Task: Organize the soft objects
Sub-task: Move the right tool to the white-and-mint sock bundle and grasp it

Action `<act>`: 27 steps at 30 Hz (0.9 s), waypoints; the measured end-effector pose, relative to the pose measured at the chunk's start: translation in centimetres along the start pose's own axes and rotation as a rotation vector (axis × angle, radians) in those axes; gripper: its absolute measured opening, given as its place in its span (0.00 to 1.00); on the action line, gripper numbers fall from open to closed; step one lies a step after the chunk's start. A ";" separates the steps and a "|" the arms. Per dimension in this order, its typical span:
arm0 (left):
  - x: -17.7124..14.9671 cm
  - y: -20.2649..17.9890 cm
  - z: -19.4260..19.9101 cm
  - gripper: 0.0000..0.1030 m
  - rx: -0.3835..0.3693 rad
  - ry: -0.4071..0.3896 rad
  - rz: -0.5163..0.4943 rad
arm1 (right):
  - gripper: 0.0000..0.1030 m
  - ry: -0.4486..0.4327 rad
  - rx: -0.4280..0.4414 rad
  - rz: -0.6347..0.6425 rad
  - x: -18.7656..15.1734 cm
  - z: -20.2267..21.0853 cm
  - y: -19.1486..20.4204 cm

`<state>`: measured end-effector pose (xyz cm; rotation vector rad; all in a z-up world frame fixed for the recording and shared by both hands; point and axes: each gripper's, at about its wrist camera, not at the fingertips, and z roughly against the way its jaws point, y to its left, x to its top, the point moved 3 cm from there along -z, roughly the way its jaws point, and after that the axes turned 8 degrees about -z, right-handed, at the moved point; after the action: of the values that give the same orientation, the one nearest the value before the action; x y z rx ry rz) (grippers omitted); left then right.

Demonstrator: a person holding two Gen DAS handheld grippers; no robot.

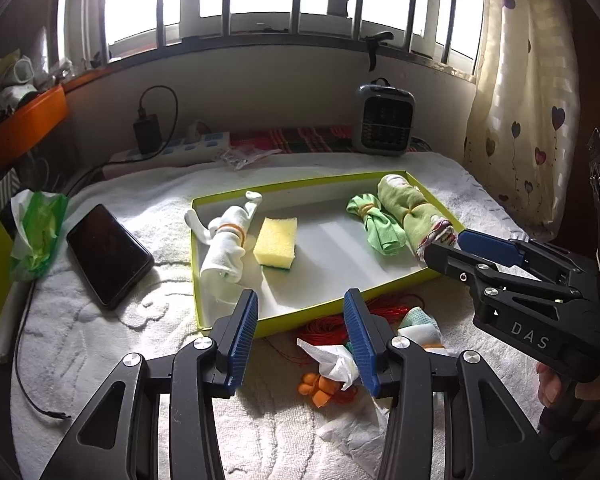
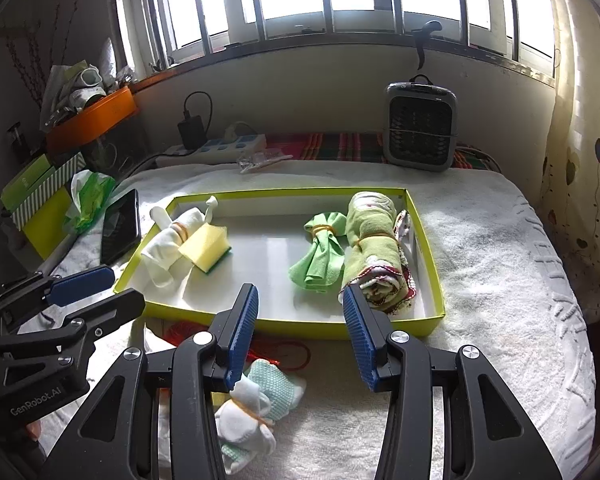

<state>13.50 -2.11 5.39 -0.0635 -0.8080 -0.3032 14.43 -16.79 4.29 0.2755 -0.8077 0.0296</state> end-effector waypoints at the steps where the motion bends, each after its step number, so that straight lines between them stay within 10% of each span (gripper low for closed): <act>1: -0.2 -0.1 0.2 0.42 -0.005 0.000 0.002 | 0.44 0.000 0.000 -0.005 -0.2 0.2 0.0; 27: -7.6 1.1 1.0 0.42 -0.054 0.060 0.100 | 0.45 0.054 0.031 -0.082 -5.8 2.0 -0.4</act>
<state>8.22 0.96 0.68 -0.1439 -0.7348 -0.2315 9.11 -17.25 1.36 0.3358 -0.7425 -0.0274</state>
